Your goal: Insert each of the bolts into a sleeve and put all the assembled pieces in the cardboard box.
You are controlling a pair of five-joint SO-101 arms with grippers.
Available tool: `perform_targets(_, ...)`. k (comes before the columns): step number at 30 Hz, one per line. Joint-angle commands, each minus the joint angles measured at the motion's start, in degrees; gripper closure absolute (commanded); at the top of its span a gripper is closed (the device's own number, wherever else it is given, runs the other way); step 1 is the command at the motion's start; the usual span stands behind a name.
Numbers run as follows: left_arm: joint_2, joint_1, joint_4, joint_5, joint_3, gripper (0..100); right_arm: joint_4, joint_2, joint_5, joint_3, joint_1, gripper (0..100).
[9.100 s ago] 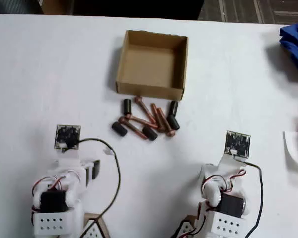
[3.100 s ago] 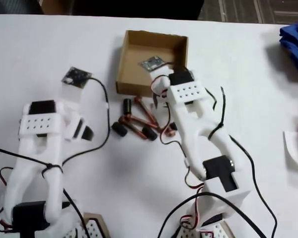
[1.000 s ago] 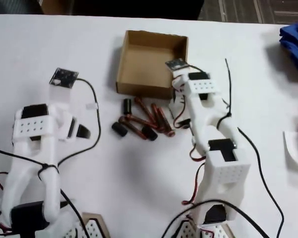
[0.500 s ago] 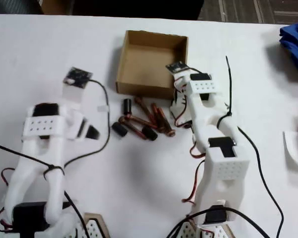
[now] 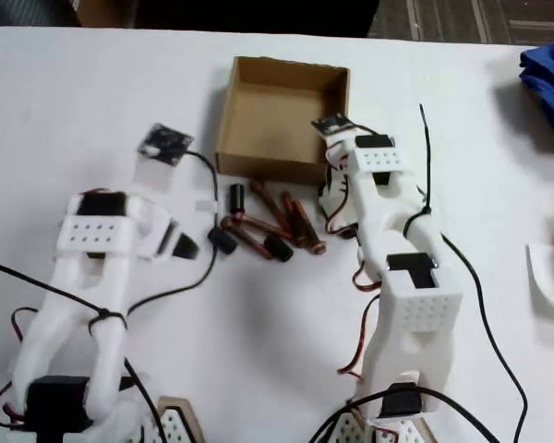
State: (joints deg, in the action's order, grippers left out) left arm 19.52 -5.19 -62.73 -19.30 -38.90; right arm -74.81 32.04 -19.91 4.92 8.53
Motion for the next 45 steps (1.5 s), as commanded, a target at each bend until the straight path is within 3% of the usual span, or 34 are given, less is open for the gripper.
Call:
perform_targets(1, 1.6, 5.3, 1.8, 0.4, 2.1, 70, -0.1, -4.4, 0.4, -1.1, 0.5, 97.8)
perform_targets(4, -1.1, 8.6, 4.1, 4.9, 2.8, 79, 6.5, -12.1, 4.0, -8.6, -0.5, 97.8)
perform_targets(8, -9.1, 10.6, 5.2, 9.9, 6.0, 87, 26.3, -26.3, 5.1, -31.5, -1.9, 97.8)
perform_targets(12, -18.4, 10.7, 5.0, 14.5, 11.6, 88, 42.1, -41.4, 4.1, -50.2, -1.4, 97.9)
perform_targets(17, -26.2, 10.7, -0.5, 18.4, 18.5, 88, 51.3, -48.5, 3.8, -59.1, -2.5, 97.9)
perform_targets(28, -35.6, 12.2, -10.4, 21.4, 36.4, 88, 46.7, -37.1, 3.7, -49.8, -2.3, 97.9)
perform_targets(35, -37.6, 17.1, -18.1, 47.2, 41.1, 89, 42.6, -32.1, 3.7, -44.3, -2.3, 97.9)
perform_targets(45, -42.4, 21.1, -12.4, 49.8, 41.2, 89, 42.8, -32.0, 3.7, -44.1, -2.2, 97.9)
